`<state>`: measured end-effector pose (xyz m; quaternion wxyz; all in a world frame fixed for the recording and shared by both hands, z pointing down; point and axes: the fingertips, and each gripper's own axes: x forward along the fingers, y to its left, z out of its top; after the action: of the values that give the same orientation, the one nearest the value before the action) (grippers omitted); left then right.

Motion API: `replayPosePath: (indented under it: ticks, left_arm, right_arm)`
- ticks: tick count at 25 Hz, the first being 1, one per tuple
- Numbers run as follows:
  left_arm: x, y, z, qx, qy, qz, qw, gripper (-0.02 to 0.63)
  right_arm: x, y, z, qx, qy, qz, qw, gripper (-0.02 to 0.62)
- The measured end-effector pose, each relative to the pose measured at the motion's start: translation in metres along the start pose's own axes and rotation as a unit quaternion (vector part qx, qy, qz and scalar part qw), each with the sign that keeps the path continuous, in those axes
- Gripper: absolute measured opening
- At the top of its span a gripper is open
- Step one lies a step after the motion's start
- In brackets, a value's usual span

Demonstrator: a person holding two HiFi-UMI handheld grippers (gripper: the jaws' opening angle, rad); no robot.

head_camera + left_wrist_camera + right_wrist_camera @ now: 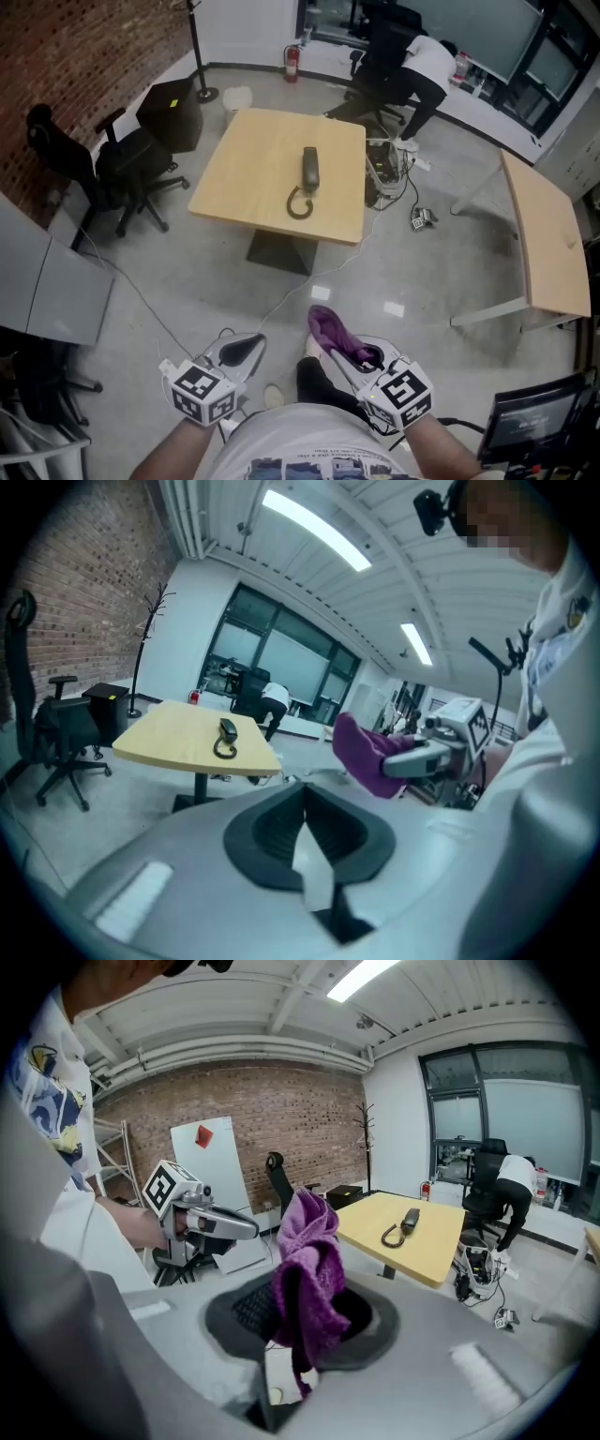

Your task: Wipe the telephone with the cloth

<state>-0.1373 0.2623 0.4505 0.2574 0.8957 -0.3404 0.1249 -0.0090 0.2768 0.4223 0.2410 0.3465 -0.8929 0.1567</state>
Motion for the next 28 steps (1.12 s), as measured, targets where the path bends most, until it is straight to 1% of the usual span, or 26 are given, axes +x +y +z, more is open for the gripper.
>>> replayPosePath:
  ticks: [2, 5, 8, 11, 14, 18, 23, 25, 28]
  left_arm:
    - [0.014, 0.012, 0.015, 0.003, 0.001, 0.011, 0.9999, 0.005]
    - [0.043, 0.024, 0.042, 0.021, 0.008, 0.018, 0.9996, 0.006]
    - [0.074, 0.034, 0.074, 0.034, 0.007, 0.024, 0.9991, 0.037]
    - [0.102, 0.041, 0.097, 0.033, 0.000, 0.032, 0.9990, 0.046]
    - [0.133, 0.050, 0.112, 0.029, 0.001, 0.040, 0.9988, 0.068]
    - [0.155, 0.074, 0.125, 0.032, 0.016, 0.052, 0.9980, 0.106]
    - [0.186, 0.122, 0.138, 0.023, 0.030, 0.063, 0.9973, 0.148]
    - [0.200, 0.142, 0.146, 0.017, 0.035, 0.063, 0.9972, 0.160]
    - [0.224, 0.169, 0.157, 0.015, 0.048, 0.050, 0.9975, 0.178]
  right_arm:
    - [0.008, -0.022, 0.013, 0.000, -0.010, 0.002, 1.000, 0.084]
    - [0.015, -0.059, 0.029, 0.000, -0.022, 0.001, 1.000, 0.084]
    - [0.019, -0.093, 0.041, 0.001, -0.028, 0.003, 1.000, 0.084]
    - [0.021, -0.121, 0.047, 0.001, -0.030, 0.007, 1.000, 0.084]
    - [0.026, -0.154, 0.044, 0.012, -0.025, -0.001, 1.000, 0.084]
    - [0.038, -0.174, 0.045, 0.036, -0.021, -0.010, 0.999, 0.084]
    - [0.064, -0.190, 0.054, 0.049, -0.017, -0.025, 0.998, 0.084]
    - [0.074, -0.197, 0.061, 0.057, -0.014, -0.037, 0.998, 0.084]
    - [0.087, -0.211, 0.075, 0.067, -0.019, -0.062, 0.996, 0.084]
